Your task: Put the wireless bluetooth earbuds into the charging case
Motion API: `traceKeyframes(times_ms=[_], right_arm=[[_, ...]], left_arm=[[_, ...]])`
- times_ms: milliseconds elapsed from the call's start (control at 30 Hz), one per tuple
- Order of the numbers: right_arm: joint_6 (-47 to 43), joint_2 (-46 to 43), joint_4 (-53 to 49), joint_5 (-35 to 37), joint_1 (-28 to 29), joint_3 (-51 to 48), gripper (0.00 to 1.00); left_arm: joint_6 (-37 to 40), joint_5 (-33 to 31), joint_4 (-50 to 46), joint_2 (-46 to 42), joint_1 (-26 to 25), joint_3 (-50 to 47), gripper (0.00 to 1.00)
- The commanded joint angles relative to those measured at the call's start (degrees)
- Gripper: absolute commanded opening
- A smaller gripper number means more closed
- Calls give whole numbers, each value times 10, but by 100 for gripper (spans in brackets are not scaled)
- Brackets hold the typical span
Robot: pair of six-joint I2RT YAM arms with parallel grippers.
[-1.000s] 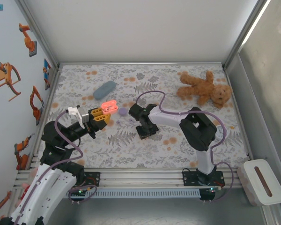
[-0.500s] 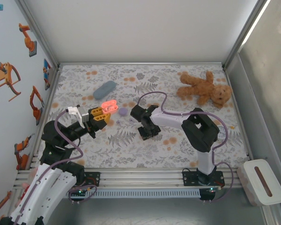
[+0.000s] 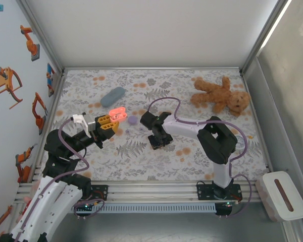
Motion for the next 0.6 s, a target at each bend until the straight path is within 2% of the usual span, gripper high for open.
traceKeyframes(times_ms=[0, 233, 567], right_arm=[[7, 11, 0, 7, 0, 12, 37], [5, 23, 9, 10, 0, 8, 35], [5, 24, 13, 11, 0, 4, 27]], left_arm=[[15, -1, 1, -2, -3, 21, 0], [15, -1, 4, 4, -3, 24, 0], [15, -1, 4, 6, -3, 25, 0]])
